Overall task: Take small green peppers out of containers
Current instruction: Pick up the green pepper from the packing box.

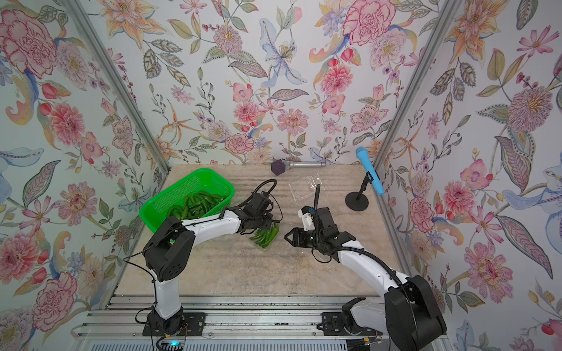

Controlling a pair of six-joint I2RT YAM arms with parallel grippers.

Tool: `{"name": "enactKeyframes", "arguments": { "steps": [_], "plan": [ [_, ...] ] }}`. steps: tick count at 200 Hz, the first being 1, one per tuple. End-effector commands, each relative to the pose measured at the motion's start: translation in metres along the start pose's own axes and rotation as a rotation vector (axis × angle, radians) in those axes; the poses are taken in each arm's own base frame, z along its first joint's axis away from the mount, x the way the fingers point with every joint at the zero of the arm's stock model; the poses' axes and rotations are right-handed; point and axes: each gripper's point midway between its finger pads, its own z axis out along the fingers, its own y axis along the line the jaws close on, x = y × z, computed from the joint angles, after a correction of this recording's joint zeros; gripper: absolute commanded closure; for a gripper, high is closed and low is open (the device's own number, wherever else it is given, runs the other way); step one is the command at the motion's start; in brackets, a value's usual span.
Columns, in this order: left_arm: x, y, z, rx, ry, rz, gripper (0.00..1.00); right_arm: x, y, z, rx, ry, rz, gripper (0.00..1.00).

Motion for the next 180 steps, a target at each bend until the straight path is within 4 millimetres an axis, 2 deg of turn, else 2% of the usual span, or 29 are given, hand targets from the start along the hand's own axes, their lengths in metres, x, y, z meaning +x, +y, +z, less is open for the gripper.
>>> {"name": "enactKeyframes", "arguments": {
  "steps": [1, 31, 106, 156, 167, 180],
  "plan": [
    [0.006, -0.002, 0.012, 0.03, 0.006, 0.034, 0.61, -0.003, 0.006, -0.003, -0.032, -0.009, -0.024, 0.49],
    [0.009, -0.009, 0.017, 0.07, 0.009, 0.039, 0.61, -0.003, 0.008, -0.004, -0.042, -0.007, -0.022, 0.49],
    [0.022, 0.002, 0.031, 0.022, 0.044, 0.054, 0.62, -0.004, 0.009, 0.0, -0.051, 0.01, -0.017, 0.5],
    [0.026, -0.001, 0.032, 0.064, 0.063, 0.047, 0.71, -0.005, 0.008, 0.001, -0.048, 0.009, -0.012, 0.5],
    [0.029, -0.002, 0.034, 0.071, 0.075, 0.048, 0.71, -0.006, 0.009, 0.0, -0.049, 0.007, -0.011, 0.51],
    [0.035, 0.002, 0.037, 0.056, 0.098, 0.052, 0.66, -0.007, 0.01, -0.001, -0.053, 0.002, -0.012, 0.51]
  ]
}}
